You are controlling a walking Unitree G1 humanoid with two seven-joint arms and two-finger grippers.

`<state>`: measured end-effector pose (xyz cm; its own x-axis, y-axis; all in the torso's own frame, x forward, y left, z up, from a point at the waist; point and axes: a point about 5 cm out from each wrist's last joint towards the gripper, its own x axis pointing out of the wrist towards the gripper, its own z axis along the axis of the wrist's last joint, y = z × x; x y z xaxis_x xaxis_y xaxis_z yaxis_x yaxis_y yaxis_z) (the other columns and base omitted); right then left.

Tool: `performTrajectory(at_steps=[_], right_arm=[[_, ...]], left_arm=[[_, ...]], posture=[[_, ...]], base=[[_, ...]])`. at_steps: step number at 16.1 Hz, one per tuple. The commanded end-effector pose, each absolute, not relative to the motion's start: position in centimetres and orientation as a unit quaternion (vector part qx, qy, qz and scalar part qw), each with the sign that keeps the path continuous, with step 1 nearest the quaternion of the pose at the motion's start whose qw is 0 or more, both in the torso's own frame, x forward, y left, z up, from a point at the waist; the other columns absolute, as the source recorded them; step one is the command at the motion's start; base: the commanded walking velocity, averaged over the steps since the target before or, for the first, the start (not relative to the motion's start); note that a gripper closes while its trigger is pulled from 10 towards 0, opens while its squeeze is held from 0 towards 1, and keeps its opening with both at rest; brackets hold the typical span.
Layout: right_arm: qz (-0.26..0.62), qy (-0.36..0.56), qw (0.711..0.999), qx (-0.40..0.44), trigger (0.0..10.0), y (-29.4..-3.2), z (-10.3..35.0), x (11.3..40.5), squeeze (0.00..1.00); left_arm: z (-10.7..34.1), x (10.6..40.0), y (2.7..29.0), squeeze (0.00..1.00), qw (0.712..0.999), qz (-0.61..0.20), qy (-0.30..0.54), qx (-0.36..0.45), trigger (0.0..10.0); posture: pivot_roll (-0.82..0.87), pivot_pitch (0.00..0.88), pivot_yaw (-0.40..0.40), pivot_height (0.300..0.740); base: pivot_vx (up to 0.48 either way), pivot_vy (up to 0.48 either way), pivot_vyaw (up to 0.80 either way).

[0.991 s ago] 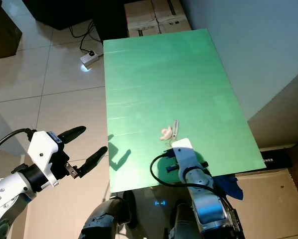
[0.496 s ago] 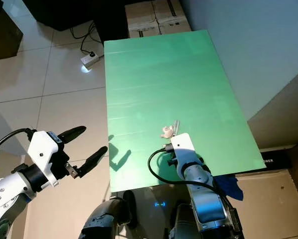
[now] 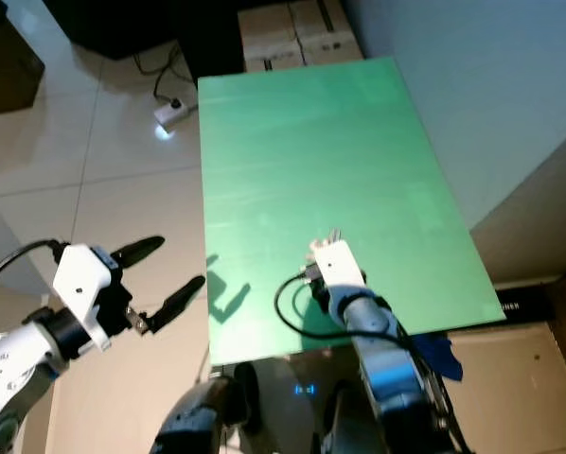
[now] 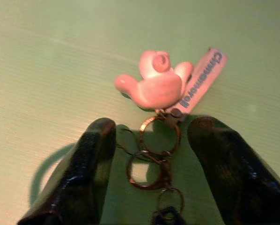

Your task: Hang keys on a hook

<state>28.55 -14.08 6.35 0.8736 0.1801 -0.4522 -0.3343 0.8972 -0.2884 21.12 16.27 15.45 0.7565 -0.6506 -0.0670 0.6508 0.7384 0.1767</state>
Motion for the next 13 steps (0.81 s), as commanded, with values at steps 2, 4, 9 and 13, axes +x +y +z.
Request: performTrajectory(at_steps=[2,4,9,13], right_arm=[[0.122,0.222,0.949,-0.188,10.0,-14.7,5.6,29.1,0.0],[0.116,0.224,0.953,-0.17,10.0,-14.8,5.4,29.3,0.0],[0.143,0.201,0.962,-0.118,10.0,-14.0,4.9,29.7,0.11],[0.124,0.196,0.965,-0.119,10.0,-14.1,4.6,30.2,1.0]], left_arm=[[15.0,21.0,16.7,0.0,0.933,-0.346,0.015,0.099,10.0],[15.1,21.0,16.7,0.0,0.933,-0.346,0.014,0.1,10.0],[15.2,21.0,16.8,0.0,0.932,-0.347,0.015,0.101,10.0],[15.3,21.0,16.8,0.0,0.932,-0.348,0.015,0.103,10.0]], posture=[[0.13,0.281,0.128,0.74],[0.13,0.283,0.129,0.74],[0.13,0.291,0.138,0.74],[0.14,0.292,0.144,0.74]], base=[[0.0,0.0,0.0],[0.0,0.0,0.0],[0.0,0.0,0.0],[0.0,0.0,0.0]])
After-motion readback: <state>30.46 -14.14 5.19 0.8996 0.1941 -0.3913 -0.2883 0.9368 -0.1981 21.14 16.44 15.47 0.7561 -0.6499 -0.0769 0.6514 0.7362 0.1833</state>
